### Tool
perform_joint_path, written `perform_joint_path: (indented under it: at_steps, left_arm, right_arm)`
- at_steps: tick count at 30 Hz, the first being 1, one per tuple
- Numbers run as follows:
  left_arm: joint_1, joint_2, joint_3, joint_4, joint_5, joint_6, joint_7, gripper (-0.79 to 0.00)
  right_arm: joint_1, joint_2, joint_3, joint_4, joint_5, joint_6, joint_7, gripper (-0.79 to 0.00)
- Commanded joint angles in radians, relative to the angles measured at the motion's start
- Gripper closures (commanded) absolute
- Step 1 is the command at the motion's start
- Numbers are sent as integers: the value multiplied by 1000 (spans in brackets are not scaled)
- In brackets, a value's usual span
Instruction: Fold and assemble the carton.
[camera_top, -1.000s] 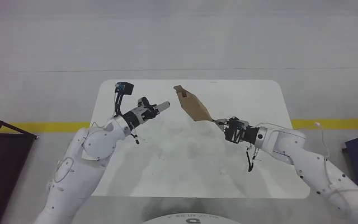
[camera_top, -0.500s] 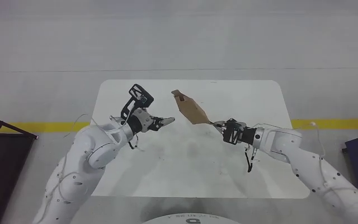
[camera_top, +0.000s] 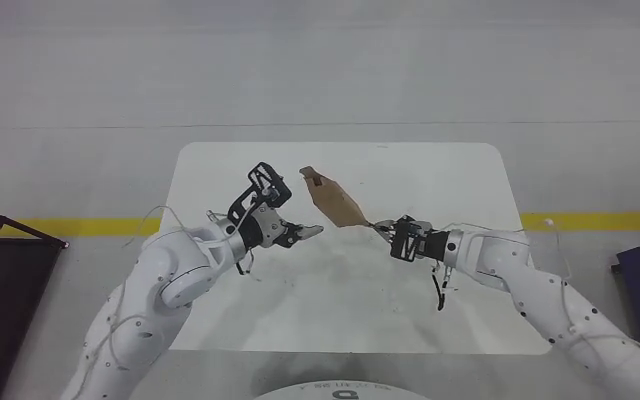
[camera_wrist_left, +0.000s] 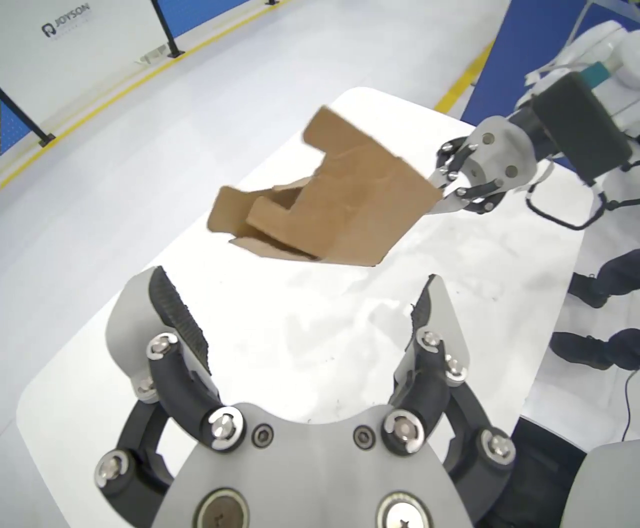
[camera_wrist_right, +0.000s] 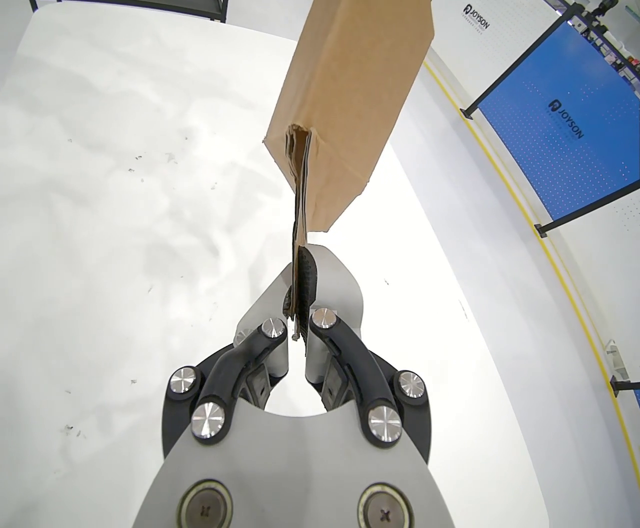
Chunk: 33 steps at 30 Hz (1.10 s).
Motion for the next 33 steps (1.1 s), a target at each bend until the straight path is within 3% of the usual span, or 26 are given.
perform_joint_path:
  at_steps: [1, 10, 12, 14, 16, 19, 21, 22, 33]
  left_arm:
    - [-16, -1, 16, -7, -1, -17, -7, -785]
    - [-71, -7, 82, -1, 35, -19, -47, -776]
    - [-74, -8, 95, -6, 47, -9, -53, -625]
    - [-78, -9, 106, -8, 59, -3, -56, -625]
    - [-83, -10, 116, -4, 63, -3, -59, -502]
    - [-93, -12, 124, 10, 51, -5, -60, -443]
    - [-98, -12, 123, 19, 38, -8, -60, -317]
    - [-100, -12, 123, 24, 28, -10, -60, -299]
    - [-106, -11, 125, 30, 15, -13, -67, -323]
  right_arm:
    - [3, -4, -4, 3, -5, 0, 3, 0]
    - [15, -23, -14, 3, -15, -10, 21, 0]
    - [16, -27, -16, 4, -11, -14, 23, 0]
    - [19, -32, -19, 3, -13, -17, 26, 0]
    - [21, -36, -23, -2, -19, -21, 27, 0]
    - [23, -41, -25, -4, -27, -23, 30, 0]
    - [23, -44, -25, -4, -32, -23, 33, 0]
    - [23, -45, -24, -5, -34, -23, 32, 0]
    - [6, -60, -17, 15, -43, 6, 26, 0]
